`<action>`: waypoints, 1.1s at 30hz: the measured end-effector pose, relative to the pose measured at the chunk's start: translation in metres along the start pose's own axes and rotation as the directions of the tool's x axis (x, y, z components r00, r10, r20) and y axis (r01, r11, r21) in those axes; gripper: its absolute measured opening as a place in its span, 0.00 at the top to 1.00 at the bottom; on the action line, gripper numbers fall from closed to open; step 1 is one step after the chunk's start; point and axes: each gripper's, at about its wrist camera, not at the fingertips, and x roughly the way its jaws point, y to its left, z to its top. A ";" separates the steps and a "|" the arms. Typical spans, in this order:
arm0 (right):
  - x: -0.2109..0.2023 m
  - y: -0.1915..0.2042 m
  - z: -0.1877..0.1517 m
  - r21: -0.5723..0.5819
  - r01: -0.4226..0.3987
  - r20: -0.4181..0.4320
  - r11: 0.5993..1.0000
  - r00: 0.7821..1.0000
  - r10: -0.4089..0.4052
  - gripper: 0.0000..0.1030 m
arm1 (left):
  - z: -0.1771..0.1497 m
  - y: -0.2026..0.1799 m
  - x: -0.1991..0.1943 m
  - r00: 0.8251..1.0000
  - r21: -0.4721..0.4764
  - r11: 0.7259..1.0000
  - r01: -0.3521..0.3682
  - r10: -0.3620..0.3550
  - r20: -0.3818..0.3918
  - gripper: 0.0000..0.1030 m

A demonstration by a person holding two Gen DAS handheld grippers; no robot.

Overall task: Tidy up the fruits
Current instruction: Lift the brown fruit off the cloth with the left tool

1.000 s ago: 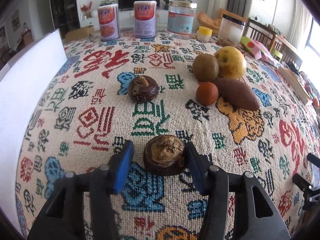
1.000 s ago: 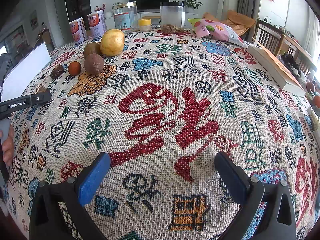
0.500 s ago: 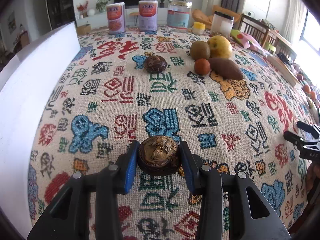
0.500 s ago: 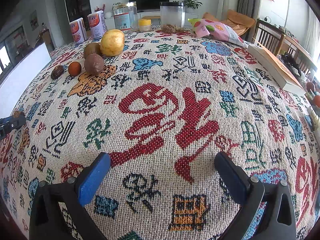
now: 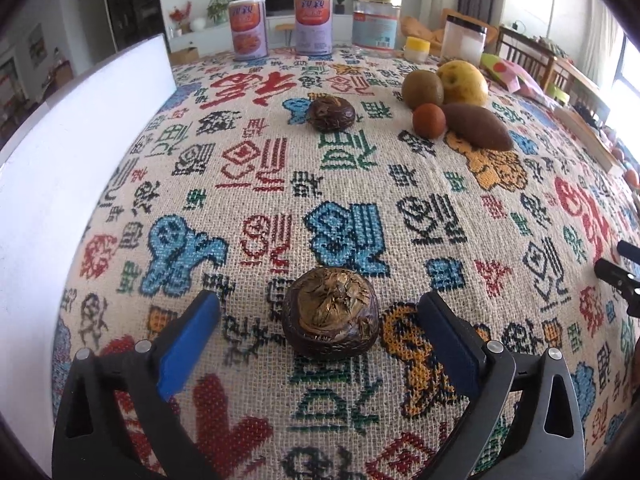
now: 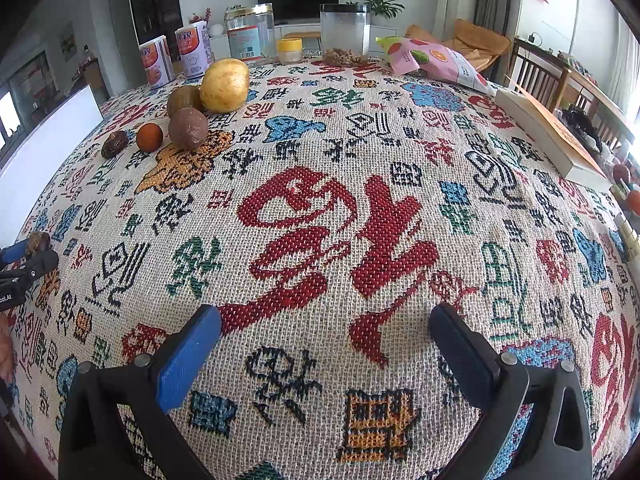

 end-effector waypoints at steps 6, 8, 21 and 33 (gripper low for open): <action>0.000 0.000 0.000 0.000 0.000 0.000 1.000 1.000 0.000 0.00 | 0.000 0.000 0.000 1.000 -0.001 1.000 -0.001 0.001 0.000 0.02; 0.000 0.000 0.000 0.000 0.000 0.000 1.000 1.000 0.000 0.00 | 0.000 0.000 0.000 1.000 -0.001 1.000 -0.001 0.001 0.000 0.02; 0.000 0.000 0.000 0.000 0.000 0.000 1.000 1.000 0.000 0.00 | 0.000 0.000 0.000 1.000 0.000 1.000 -0.001 0.001 -0.001 0.01; 0.000 0.000 0.000 0.000 0.001 0.000 1.000 1.000 -0.001 0.00 | 0.000 0.001 0.001 1.000 -0.002 1.000 0.001 -0.001 -0.001 0.01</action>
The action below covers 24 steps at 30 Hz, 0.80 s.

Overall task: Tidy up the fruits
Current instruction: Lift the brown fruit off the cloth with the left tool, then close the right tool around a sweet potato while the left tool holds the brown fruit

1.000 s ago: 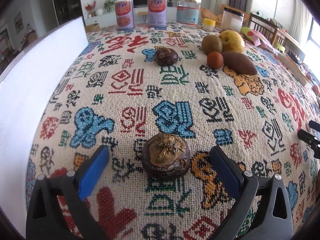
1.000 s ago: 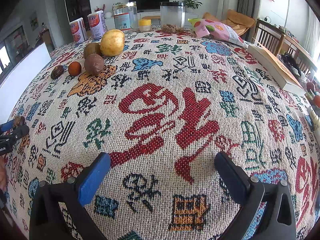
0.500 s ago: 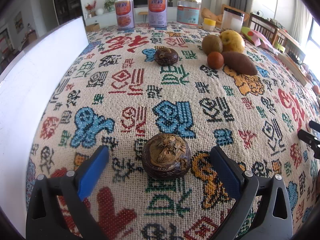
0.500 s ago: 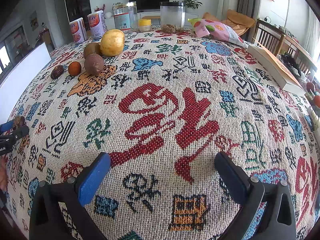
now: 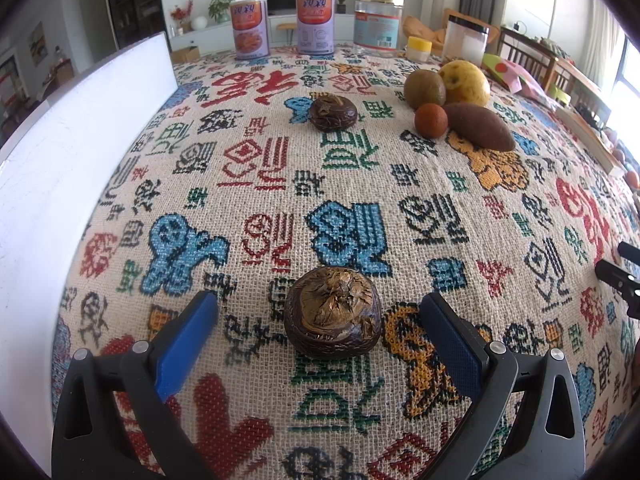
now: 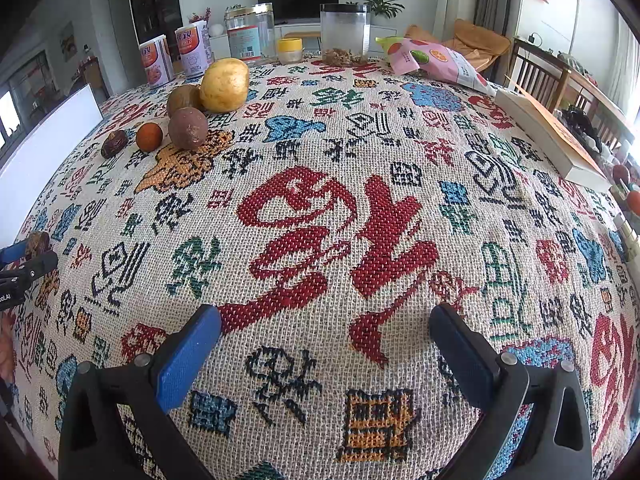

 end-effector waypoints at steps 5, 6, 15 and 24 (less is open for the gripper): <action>0.000 0.001 0.001 0.002 0.005 -0.005 1.000 1.000 -0.005 0.00 | 0.000 0.001 0.000 1.000 -0.001 1.000 0.000 0.000 0.000 0.01; -0.002 0.001 0.004 0.023 0.004 0.000 1.000 1.000 -0.004 0.00 | 0.000 0.001 0.000 1.000 -0.001 1.000 0.001 -0.001 0.000 0.01; 0.026 0.094 0.119 -0.146 -0.151 0.042 0.978 0.986 0.159 0.04 | 0.000 0.001 0.000 1.000 0.000 1.000 0.001 -0.001 0.000 0.01; 0.093 0.142 0.146 -0.202 -0.135 -0.102 0.970 0.988 0.116 0.58 | 0.000 0.001 0.000 1.000 0.000 1.000 0.001 -0.001 0.000 0.01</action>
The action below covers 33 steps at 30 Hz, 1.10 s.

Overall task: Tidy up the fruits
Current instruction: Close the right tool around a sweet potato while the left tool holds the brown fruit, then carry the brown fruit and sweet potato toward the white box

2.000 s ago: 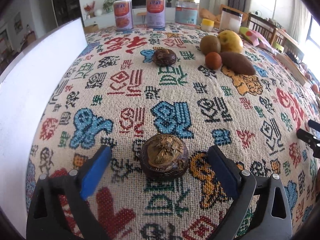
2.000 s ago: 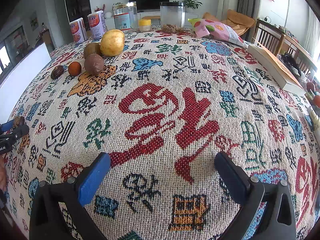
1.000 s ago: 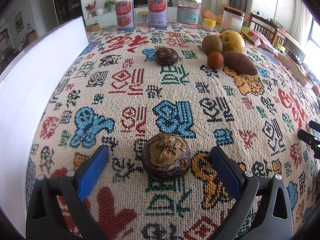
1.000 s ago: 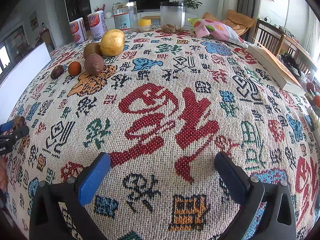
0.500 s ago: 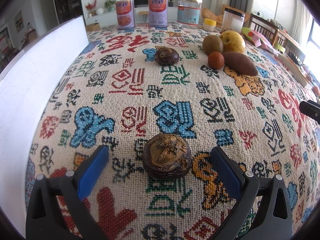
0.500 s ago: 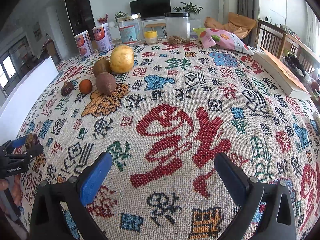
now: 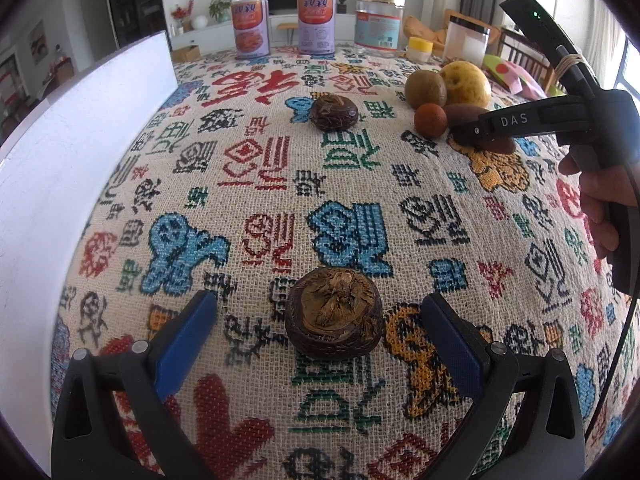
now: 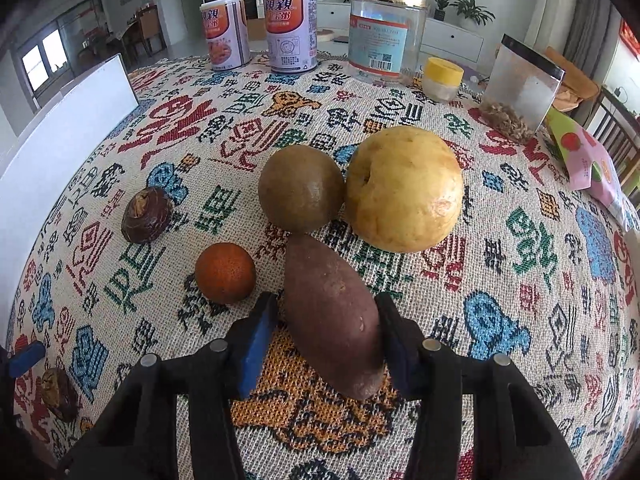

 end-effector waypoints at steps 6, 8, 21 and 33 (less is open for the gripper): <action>-0.019 -0.014 -0.028 0.057 -0.088 -0.028 0.994 0.996 0.090 0.59 | 0.000 0.000 0.000 1.000 0.000 1.000 0.000 0.000 0.000 0.01; -0.033 -0.019 -0.047 0.073 -0.120 -0.036 0.990 0.992 0.122 0.59 | 0.000 0.000 0.000 1.000 0.000 1.000 0.000 0.000 0.000 0.01; -0.093 -0.010 -0.173 0.079 -0.020 0.118 0.997 0.993 0.011 0.06 | 0.000 0.002 -0.001 1.000 -0.007 1.000 0.014 -0.014 0.002 0.01; -0.087 -0.003 -0.171 0.048 0.003 0.091 0.999 0.996 -0.007 0.00 | -0.002 0.006 -0.004 0.998 -0.010 0.998 0.062 -0.062 0.012 0.01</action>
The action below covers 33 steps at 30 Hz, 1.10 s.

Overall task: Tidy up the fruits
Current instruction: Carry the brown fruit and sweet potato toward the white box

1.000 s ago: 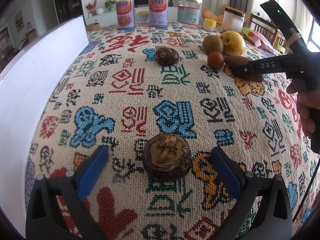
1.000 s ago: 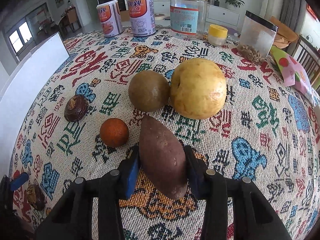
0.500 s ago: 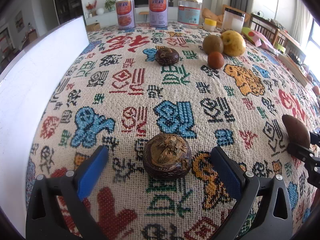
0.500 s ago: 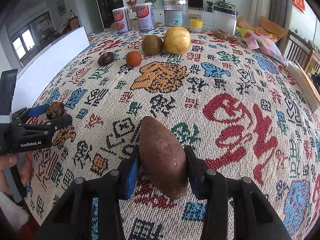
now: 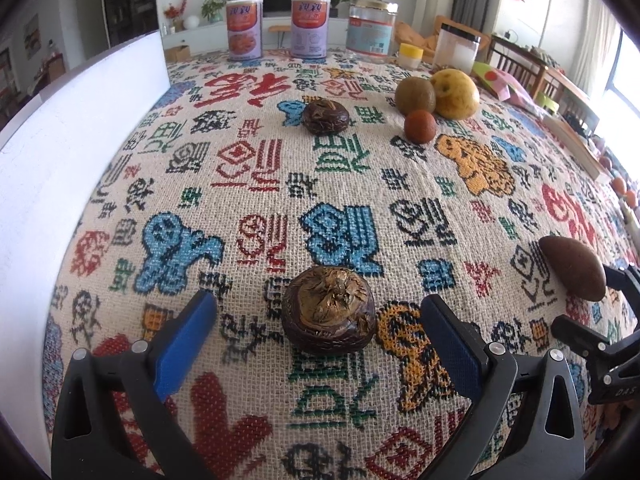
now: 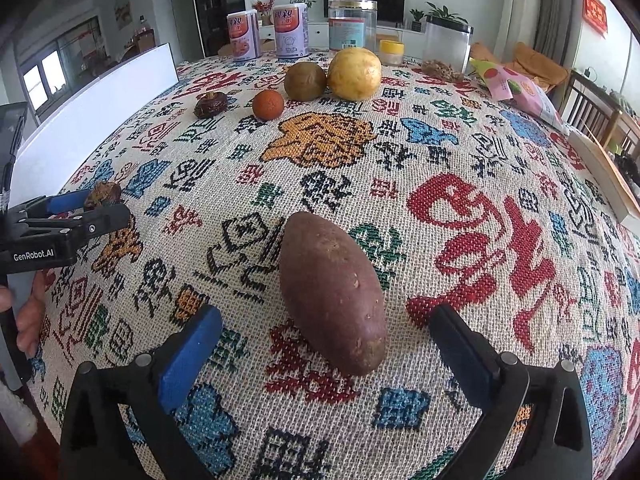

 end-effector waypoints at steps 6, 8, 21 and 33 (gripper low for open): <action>-0.013 -0.036 -0.004 0.137 -0.281 0.080 0.950 0.959 0.272 0.00 | 0.000 -0.008 -0.003 0.999 0.093 0.995 -0.026 0.029 -0.037 0.03; -0.016 -0.056 -0.002 0.230 -0.372 0.064 0.899 0.928 0.368 0.03 | -0.002 -0.012 -0.007 0.999 0.116 0.993 -0.023 0.028 -0.038 0.21; 0.015 0.001 0.050 -0.144 -0.122 -0.317 0.982 0.946 0.071 0.61 | -0.010 0.019 -0.049 0.998 -0.023 0.998 0.058 -0.059 -0.035 0.60; 0.000 -0.019 0.062 0.544 -0.649 0.010 0.531 0.638 0.770 0.61 | 0.008 0.150 -0.183 0.979 -0.355 0.919 0.173 -0.121 0.162 0.60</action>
